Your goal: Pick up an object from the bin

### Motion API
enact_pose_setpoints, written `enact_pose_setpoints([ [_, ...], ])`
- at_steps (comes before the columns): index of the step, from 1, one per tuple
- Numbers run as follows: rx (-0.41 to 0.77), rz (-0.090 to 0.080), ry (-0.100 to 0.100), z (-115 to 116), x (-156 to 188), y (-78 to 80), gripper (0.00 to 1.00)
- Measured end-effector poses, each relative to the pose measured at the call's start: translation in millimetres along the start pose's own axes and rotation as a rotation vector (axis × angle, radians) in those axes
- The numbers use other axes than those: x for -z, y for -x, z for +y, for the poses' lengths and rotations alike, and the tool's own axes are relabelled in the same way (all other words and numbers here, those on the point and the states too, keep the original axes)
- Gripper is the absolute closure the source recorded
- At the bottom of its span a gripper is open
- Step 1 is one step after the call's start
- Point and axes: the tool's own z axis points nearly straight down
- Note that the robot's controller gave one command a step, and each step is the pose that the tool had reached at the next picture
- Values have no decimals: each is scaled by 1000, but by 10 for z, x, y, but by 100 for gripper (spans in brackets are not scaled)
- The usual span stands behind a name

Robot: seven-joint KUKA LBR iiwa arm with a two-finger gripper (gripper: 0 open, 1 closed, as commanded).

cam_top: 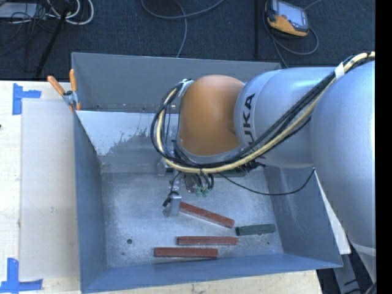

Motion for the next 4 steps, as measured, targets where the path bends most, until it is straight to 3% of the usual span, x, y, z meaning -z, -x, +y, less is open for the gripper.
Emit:
enact_pose_setpoints([
  [1, 7, 1, -3, -851, -757, 242, 0],
  [2, -108, 2, -2, -1386, -733, -370, 0],
  [3, -107, -2, 0, -1370, -728, -353, 100],
  [4, 209, -6, 1, -503, 309, -476, 100],
])
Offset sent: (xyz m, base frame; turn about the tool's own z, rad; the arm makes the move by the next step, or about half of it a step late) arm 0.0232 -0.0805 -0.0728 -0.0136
